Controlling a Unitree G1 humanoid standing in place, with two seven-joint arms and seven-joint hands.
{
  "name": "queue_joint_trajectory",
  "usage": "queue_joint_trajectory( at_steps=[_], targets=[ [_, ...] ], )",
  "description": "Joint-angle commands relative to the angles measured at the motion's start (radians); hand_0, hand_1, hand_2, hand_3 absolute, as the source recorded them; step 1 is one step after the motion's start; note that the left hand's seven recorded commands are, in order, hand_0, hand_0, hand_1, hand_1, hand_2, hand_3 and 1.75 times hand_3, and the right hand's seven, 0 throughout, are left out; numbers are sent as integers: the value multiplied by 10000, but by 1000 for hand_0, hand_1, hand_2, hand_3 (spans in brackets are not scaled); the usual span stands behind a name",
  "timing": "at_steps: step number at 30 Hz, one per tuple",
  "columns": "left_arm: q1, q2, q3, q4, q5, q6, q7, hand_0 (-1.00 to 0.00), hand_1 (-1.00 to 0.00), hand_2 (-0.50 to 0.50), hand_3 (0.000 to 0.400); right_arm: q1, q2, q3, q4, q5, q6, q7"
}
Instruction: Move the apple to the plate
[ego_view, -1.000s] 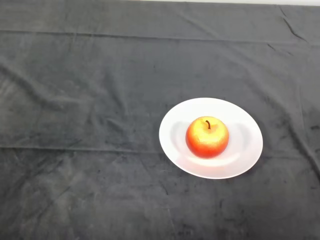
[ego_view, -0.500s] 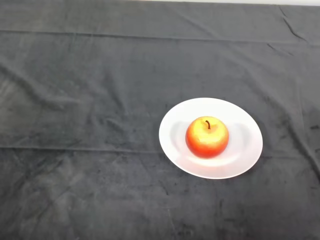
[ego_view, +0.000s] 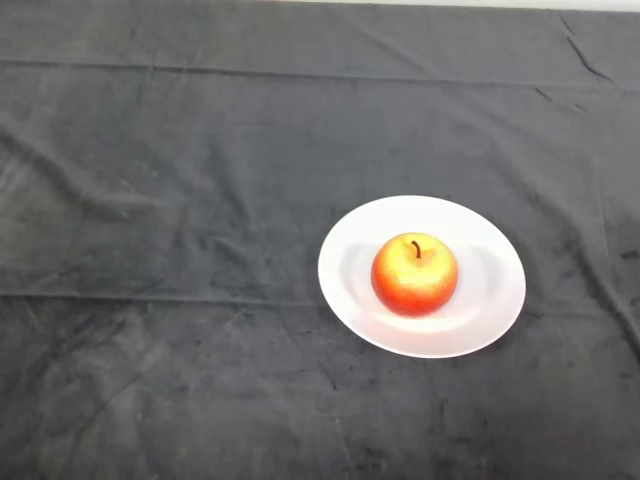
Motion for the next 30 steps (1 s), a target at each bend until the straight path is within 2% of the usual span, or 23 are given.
queue_joint_trajectory(
  at_steps=[1,30],
  targets=[
    [-452,175,291,107,169,92,-104,0,0,0,0,-433,-365,-158,-68,253,-24,17],
    [-686,223,828,647,538,75,-601,0,0,0,0,-436,-368,-161,-62,250,-24,20]
  ],
)
